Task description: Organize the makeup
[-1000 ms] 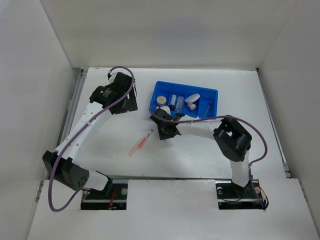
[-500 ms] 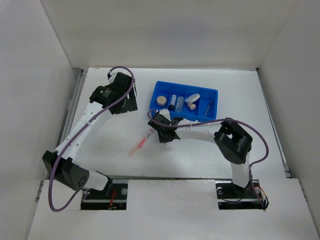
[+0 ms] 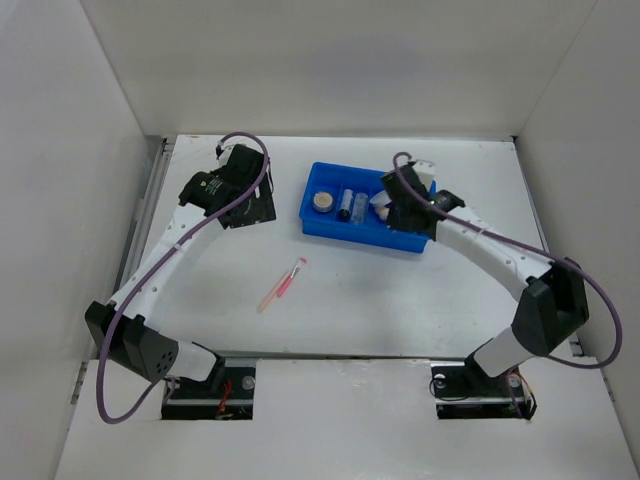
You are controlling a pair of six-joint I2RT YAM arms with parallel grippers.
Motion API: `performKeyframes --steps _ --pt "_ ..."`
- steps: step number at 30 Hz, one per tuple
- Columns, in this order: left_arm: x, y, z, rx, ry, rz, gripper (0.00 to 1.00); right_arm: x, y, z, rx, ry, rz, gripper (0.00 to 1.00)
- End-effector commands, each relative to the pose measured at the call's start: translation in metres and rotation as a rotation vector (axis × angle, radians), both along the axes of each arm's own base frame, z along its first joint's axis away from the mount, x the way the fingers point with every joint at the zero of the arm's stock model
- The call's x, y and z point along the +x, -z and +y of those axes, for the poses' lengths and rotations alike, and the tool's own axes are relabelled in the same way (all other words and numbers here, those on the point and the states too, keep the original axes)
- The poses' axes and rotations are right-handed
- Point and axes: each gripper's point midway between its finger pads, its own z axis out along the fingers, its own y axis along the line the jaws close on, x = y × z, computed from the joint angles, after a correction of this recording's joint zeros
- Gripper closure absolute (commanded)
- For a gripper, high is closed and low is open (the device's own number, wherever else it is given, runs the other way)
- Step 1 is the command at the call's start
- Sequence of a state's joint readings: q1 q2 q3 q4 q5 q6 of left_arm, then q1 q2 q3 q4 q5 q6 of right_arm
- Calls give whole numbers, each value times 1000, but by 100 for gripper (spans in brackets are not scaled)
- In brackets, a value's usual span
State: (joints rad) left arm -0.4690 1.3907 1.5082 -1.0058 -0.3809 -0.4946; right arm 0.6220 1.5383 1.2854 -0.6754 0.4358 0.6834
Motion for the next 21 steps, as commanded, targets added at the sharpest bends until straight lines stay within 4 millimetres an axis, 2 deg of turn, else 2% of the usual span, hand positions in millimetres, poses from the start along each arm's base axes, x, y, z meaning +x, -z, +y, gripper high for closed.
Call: performKeyframes --steps 1,2,4,5,6,7,9,10,12,13,14,16,18,19,20,21 --pt "4 -19 1 -21 1 -56 17 28 -6 -30 -63 34 -25 97" --pt "4 -19 1 -21 1 -56 17 39 -3 -46 -77 71 -16 97" --pt "3 -19 2 -15 8 -55 17 59 3 -53 -99 83 -13 97" --pt "3 -19 2 -15 8 -55 17 68 5 -68 -105 127 -15 97" --pt "3 -19 2 -15 8 -55 17 76 5 -73 -103 144 -20 97" --pt "1 -17 3 -10 8 -46 17 80 17 -79 -120 151 2 97" --pt "0 -21 5 -8 3 -58 17 92 17 -92 -122 181 -6 95" --pt "-1 -24 6 -12 3 -67 17 97 15 -90 -119 181 -13 93" --pt "-2 -20 6 -8 3 -58 17 104 20 -94 -131 184 -2 80" --pt "-3 -17 7 2 10 -49 17 109 11 -92 -121 186 -23 74" --pt "-3 -17 7 2 10 -49 17 109 12 -90 -113 178 -20 55" --pt "-5 -12 6 1 15 -33 17 110 3 -88 -97 173 -38 39" --pt "-13 6 8 13 22 15 17 106 -16 -89 -82 175 -70 37" --pt "-17 13 5 -9 27 29 17 100 -20 -81 -78 153 -80 37" --pt "-20 21 3 -18 36 42 19 94 -22 -78 -76 143 -83 38" --pt "-20 26 0 -39 45 33 21 87 -37 -75 -52 141 -116 42"
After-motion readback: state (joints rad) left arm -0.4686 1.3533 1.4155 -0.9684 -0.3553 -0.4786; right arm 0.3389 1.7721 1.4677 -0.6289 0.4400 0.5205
